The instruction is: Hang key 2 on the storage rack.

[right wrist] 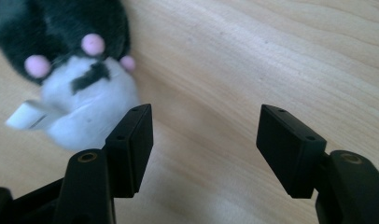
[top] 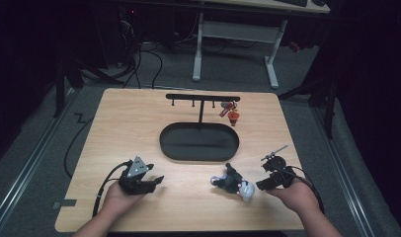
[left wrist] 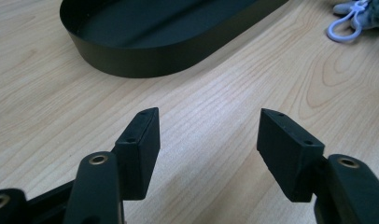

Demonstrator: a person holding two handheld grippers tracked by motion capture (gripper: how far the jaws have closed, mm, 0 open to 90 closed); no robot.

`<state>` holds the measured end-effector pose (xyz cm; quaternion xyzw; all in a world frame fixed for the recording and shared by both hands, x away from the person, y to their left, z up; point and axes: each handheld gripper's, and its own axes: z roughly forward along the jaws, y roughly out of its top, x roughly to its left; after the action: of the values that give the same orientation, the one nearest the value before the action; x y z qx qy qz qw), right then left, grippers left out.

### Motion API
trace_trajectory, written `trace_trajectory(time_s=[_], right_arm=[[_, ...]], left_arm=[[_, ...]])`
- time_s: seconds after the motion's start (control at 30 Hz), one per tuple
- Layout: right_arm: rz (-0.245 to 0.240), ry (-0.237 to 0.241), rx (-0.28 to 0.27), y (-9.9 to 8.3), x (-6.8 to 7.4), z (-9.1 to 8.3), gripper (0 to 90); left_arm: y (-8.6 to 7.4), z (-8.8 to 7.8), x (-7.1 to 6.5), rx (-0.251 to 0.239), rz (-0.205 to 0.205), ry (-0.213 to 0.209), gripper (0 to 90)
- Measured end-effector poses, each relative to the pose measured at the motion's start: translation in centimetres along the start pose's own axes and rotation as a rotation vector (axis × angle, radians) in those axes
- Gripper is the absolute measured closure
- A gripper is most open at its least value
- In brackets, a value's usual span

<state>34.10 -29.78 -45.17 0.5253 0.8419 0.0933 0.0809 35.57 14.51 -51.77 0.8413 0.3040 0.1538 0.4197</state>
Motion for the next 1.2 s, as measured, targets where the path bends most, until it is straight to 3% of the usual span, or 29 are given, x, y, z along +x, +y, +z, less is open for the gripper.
trace_trajectory(time_s=[0.23,0.43,0.73,0.93,0.97,1.13,1.2], right_arm=[[-0.038,0.034,0.008,0.7,1.4,-1.9,26.5],[-0.110,0.065,0.028,1.7,3.7,-2.6,21.5],[-0.198,0.079,0.100,2.7,5.4,0.2,21.7],[-0.200,0.082,0.144,2.9,5.8,2.6,22.3],[-0.223,0.083,0.142,3.0,5.7,2.9,22.3],[-0.194,0.081,0.168,3.1,6.0,3.9,22.3],[-0.222,0.082,0.166,3.1,5.9,4.2,23.7]], left_arm=[[-0.2,0.0,0.0,0.008,-0.004,0.003,39.3],[-0.2,-0.2,0.1,0.008,-0.002,-0.006,39.1],[-0.2,0.0,0.0,0.006,0.005,-0.011,39.1],[-0.2,-0.1,0.0,0.005,0.008,-0.012,39.1],[-0.2,-0.1,0.0,0.006,0.008,-0.013,39.1],[-0.2,0.0,-0.1,0.013,0.011,-0.014,39.1],[-0.2,0.0,-0.1,0.014,0.012,-0.013,39.1]])
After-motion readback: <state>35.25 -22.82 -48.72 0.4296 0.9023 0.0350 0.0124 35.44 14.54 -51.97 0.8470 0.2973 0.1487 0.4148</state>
